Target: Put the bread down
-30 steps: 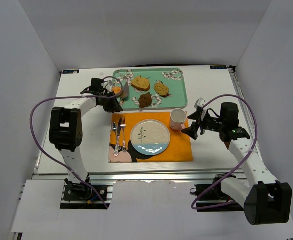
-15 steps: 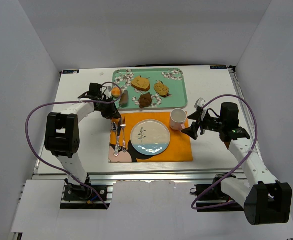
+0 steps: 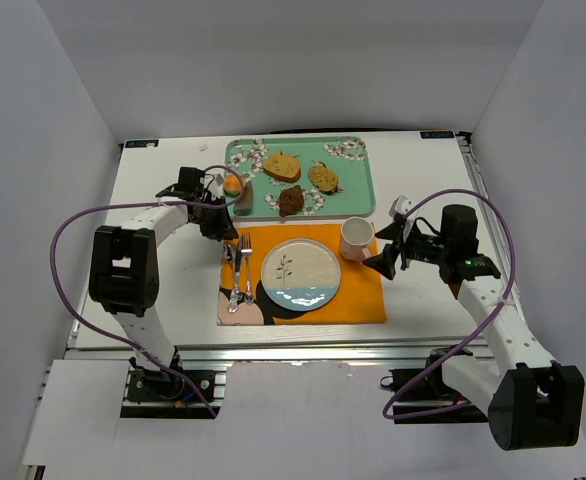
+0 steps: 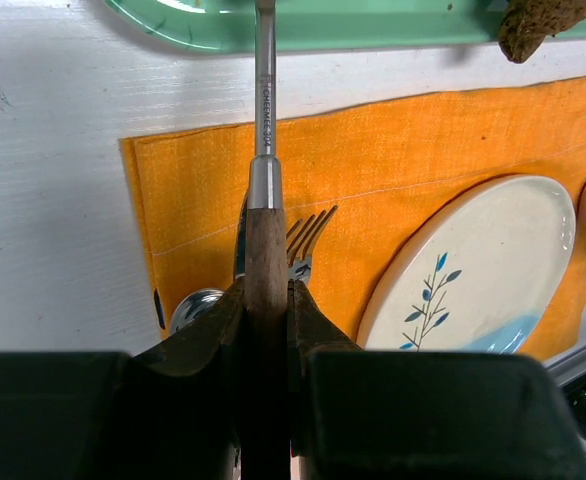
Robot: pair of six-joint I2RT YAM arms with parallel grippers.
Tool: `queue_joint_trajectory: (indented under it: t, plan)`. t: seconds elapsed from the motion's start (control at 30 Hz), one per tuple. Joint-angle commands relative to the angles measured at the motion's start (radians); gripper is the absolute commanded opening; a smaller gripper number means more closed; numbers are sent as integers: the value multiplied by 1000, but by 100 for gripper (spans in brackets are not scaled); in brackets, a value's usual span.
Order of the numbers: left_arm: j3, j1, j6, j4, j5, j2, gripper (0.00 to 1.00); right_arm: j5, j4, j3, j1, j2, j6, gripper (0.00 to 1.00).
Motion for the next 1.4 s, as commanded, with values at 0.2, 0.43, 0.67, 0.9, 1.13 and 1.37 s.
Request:
queue_joint_trajectory:
  t: [0.2, 0.43, 0.67, 0.9, 1.13, 1.37]
  plan:
    - [85, 9, 40, -65, -106, 12, 0, -30, 47, -7, -8, -8, 18, 84]
    - [111, 10, 57, -85, -148, 23, 0, -30, 52, -10, -10, -7, 18, 84]
    - [127, 10, 68, -71, -155, 40, 0, -28, 50, -15, -10, -7, 18, 84]
    - [177, -7, 84, -48, -183, 90, 0, -28, 45, -12, -10, -8, 16, 84]
    - [219, -30, 101, -41, -258, 116, 0, -24, 30, -10, -11, -14, 6, 84]
    - [203, -39, 126, -10, -304, 113, 0, -27, 32, -9, -14, -10, 4, 84]
